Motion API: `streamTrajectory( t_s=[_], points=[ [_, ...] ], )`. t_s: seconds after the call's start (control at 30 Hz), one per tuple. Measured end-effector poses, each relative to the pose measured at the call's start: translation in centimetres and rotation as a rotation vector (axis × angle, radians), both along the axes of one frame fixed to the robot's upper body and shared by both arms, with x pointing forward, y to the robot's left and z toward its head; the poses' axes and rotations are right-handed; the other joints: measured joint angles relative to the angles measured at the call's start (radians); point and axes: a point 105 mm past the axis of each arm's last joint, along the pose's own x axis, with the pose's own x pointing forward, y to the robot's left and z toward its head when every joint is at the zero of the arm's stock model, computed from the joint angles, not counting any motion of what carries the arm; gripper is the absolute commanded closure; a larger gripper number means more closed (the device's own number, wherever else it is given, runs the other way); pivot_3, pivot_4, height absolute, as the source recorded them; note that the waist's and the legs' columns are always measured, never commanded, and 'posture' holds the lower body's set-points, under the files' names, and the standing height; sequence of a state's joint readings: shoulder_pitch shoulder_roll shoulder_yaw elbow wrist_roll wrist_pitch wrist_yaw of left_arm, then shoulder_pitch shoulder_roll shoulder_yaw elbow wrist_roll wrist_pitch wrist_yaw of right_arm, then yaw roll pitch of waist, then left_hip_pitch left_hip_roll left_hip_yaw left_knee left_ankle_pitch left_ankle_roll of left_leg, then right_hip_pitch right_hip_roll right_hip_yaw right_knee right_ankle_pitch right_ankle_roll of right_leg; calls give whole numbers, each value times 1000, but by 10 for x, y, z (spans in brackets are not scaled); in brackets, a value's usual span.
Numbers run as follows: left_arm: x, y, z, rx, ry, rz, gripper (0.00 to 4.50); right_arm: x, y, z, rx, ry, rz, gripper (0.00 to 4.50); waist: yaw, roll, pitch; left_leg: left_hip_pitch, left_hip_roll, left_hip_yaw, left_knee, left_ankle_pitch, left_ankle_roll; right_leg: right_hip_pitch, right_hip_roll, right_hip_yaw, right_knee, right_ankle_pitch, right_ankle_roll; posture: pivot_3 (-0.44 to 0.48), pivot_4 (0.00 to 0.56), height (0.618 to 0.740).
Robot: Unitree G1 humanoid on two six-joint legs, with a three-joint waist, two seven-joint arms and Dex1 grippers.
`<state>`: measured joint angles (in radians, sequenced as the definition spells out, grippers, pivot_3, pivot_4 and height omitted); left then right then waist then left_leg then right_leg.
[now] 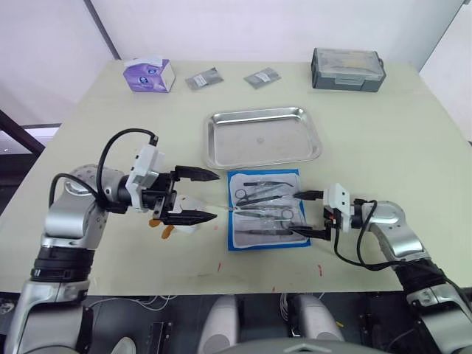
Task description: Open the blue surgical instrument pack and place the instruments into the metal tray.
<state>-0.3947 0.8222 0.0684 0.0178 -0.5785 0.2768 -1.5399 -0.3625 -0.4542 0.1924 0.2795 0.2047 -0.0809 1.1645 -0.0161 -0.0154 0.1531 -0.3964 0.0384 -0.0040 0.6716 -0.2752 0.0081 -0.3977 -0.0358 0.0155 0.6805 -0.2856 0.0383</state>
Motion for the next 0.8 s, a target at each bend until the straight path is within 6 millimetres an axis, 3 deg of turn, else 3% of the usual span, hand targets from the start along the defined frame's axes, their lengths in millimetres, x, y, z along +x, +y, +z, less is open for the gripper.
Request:
streamTrajectory(
  t_s=[0.8],
  points=[
    [5,0,-3,-18,-2,9,13,-2,5,-3,-7,25,-22,0,1,0,0,0,0,0,0,0,0,0,0,0,0,0,0,0,150,734]
  ],
)
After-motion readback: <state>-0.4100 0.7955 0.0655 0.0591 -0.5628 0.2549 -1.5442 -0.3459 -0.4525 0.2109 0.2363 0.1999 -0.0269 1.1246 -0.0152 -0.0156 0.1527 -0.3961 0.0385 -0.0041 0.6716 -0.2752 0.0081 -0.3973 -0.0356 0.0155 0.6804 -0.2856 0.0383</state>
